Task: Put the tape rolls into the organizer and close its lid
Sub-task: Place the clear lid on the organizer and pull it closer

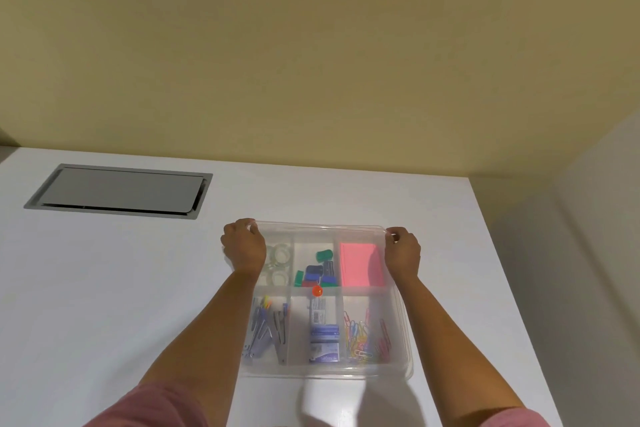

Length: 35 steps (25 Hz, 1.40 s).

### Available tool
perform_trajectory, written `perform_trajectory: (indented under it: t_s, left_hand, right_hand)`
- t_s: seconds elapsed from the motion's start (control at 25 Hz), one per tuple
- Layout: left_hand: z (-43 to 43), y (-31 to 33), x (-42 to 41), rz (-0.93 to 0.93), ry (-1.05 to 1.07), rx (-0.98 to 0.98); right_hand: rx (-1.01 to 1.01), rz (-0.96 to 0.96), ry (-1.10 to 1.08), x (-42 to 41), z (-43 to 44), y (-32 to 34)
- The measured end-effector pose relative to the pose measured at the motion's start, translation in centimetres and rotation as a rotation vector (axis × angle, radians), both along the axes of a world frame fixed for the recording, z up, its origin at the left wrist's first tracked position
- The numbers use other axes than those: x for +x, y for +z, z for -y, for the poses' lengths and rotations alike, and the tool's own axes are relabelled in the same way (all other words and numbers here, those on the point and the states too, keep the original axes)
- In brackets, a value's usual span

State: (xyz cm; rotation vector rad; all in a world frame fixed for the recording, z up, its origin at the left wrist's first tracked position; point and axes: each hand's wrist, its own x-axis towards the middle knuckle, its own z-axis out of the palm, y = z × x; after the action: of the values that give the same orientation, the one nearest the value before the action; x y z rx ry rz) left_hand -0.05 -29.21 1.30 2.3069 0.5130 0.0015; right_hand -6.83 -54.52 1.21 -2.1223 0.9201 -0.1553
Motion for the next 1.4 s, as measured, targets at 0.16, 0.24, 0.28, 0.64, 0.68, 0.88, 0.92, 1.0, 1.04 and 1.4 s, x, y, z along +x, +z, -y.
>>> perform_trajectory:
  t_s: [0.16,0.24,0.28,0.64,0.68,0.88,0.92,1.0,1.04,1.4]
  left_hand:
    - [-0.2,-0.4,0.7,-0.025,0.025,-0.01]
    - [-0.3,-0.7,0.9,-0.037,0.052,-0.014]
    - [-0.3,-0.9,0.9,-0.037,0.062,-0.017]
    - [-0.5,-1.1,1.3,-0.033,0.099,-0.091]
    - [-0.5,-1.1,1.3,-0.041,0.106,-0.103]
    - [-0.8,-1.5,1.9,-0.055,0.142,-0.179]
    - [-0.9,-1.5,1.9,-0.059,0.158,-0.205]
    - [-0.9,-1.3,1.9,-0.062,0.187,-0.26]
    - [-0.9,-1.1,1.8,-0.06,0.199,-0.29]
    - [-1.5,-0.1,2.1,-0.235,0.303,-0.429]
  right_hand:
    - [0.122,0.032,-0.061,1.1,-0.1,0.2]
    - [0.243,0.051,-0.123,1.5,-0.3,0.2]
    - [0.297,0.053,-0.152,1.7,-0.4,0.2]
    - [0.498,-0.019,-0.28,2.6,-0.6,0.7]
    - [0.494,-0.022,-0.28,2.6,-0.6,0.6]
    - [0.485,-0.009,-0.245,2.5,-0.7,0.1]
    - [0.489,-0.003,-0.247,2.5,-0.7,0.0]
    - [0.496,0.008,-0.252,2.4,-0.7,-0.1]
    - [0.497,0.013,-0.253,2.4,-0.7,-0.1]
    - [0.478,0.033,-0.249,2.4,-0.6,-0.3]
